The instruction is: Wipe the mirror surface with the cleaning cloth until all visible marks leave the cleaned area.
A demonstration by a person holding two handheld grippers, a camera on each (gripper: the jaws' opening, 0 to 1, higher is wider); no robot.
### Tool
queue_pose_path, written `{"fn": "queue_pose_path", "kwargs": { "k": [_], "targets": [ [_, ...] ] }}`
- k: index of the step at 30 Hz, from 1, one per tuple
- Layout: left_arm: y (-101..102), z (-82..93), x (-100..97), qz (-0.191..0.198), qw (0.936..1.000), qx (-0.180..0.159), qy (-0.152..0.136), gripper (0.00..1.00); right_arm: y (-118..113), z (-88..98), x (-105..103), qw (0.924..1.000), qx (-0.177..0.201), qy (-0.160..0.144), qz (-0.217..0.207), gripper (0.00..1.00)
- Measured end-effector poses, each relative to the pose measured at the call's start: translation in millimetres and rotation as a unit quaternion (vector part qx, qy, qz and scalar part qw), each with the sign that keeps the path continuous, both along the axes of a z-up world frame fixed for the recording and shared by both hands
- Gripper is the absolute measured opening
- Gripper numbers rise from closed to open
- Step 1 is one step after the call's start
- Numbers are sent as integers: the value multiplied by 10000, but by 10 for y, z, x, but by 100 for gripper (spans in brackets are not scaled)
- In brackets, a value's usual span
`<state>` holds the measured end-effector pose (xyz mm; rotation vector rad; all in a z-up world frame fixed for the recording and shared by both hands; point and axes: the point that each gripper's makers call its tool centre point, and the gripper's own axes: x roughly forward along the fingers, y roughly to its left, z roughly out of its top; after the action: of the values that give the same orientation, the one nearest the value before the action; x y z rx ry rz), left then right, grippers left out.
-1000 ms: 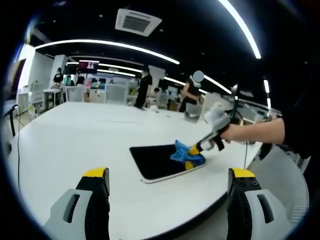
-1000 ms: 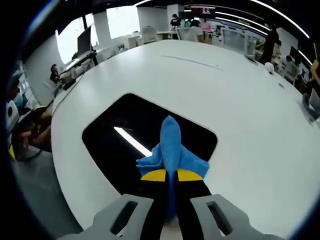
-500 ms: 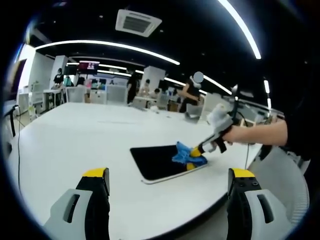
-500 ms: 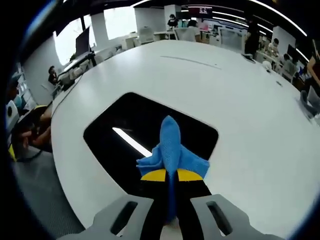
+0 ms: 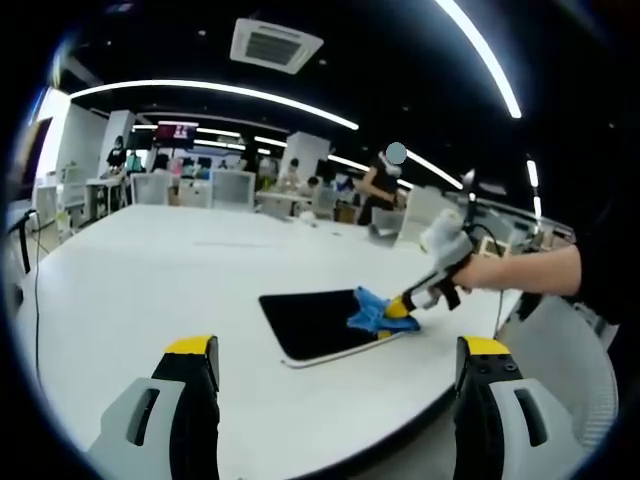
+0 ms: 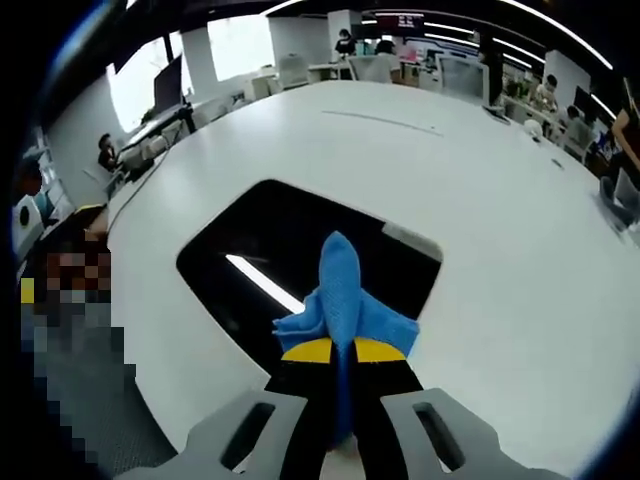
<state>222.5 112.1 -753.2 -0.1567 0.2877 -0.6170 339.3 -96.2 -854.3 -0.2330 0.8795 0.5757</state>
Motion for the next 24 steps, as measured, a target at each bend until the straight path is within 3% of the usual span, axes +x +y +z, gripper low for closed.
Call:
{"fn": "queue_pose_path", "kwargs": {
  "k": [24],
  "targets": [
    [8, -7, -3, -1, 10000, 14, 25, 99, 21, 5, -16, 10000, -27, -41, -59, 0]
  ]
}}
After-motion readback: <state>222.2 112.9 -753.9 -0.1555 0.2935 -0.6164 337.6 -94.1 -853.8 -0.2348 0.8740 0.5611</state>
